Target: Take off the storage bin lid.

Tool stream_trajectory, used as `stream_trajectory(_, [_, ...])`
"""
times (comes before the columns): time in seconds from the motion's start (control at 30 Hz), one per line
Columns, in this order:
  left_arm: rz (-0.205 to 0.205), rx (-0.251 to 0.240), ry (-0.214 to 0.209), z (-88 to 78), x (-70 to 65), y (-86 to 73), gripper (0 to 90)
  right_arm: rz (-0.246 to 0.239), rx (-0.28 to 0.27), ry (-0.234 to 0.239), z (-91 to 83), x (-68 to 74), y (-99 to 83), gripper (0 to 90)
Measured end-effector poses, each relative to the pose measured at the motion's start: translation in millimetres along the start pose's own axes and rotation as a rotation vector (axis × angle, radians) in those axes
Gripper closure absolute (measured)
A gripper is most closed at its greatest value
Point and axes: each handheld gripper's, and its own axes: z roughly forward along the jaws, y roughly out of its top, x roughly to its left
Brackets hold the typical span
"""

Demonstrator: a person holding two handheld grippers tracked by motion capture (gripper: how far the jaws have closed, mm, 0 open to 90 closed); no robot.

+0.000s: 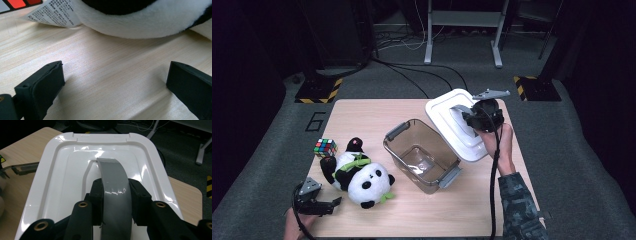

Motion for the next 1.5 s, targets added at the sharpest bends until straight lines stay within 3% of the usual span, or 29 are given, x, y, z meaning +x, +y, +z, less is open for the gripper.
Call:
stream_trajectory(0.47, [-0.001, -0.004, 0.001, 0.3, -0.1, -0.1, 1.4, 0.035, -0.004, -0.050, 2.7, -19.9, -1.5, 66.9])
stream_trajectory(0.97, [-0.003, -0.005, 0.003, 0.3, -0.2, -0.1, 1.4, 0.090, 0.024, -0.115, 18.1, -43.7, -10.8, 66.9])
stream_trajectory(1.5, [0.001, -0.004, 0.005, 0.2, 0.1, -0.1, 1.4, 0.198, 0.050, -0.169, 38.4, -65.6, -33.5, 66.9])
